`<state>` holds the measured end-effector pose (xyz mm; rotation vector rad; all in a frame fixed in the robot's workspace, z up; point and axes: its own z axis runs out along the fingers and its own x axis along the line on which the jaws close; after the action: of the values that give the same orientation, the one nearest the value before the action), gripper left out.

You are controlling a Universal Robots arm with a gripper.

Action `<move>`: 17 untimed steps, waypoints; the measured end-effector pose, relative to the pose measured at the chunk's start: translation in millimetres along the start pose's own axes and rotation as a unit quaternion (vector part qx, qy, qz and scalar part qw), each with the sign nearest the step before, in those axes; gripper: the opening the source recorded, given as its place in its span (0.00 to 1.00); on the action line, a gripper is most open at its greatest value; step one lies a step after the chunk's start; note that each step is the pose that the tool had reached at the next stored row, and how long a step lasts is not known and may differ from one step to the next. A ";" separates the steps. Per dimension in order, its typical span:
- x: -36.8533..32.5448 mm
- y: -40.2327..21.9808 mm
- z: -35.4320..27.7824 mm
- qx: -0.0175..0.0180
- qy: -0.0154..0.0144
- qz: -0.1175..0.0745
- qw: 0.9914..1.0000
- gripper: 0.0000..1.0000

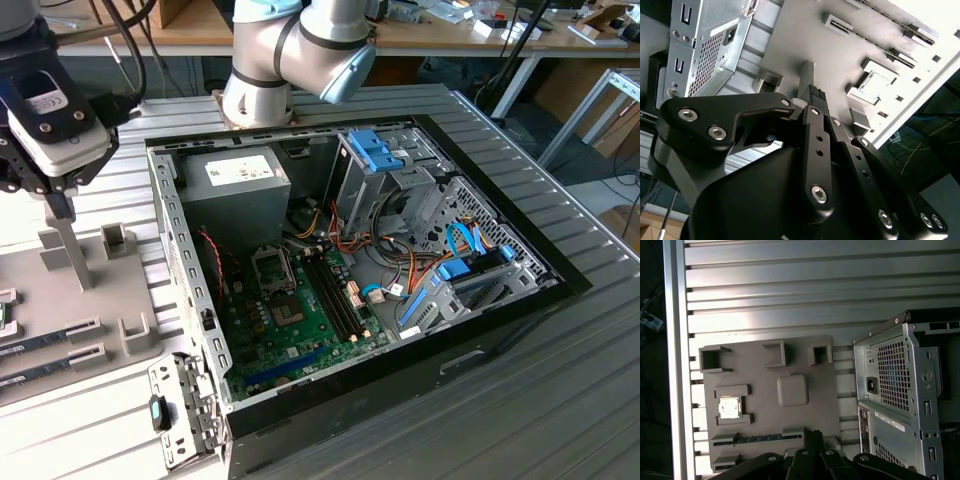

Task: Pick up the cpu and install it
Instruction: 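Reach for the cpu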

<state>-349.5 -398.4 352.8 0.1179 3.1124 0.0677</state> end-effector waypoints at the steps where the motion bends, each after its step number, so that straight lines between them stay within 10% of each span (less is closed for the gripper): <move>1: 0.1 0.0 0.6 0.000 0.000 0.000 1.000 0.11; 17: 1.6 -0.7 13.1 0.000 0.000 0.000 1.000 0.11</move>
<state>-350.8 -398.4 339.7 0.1180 3.1124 0.0677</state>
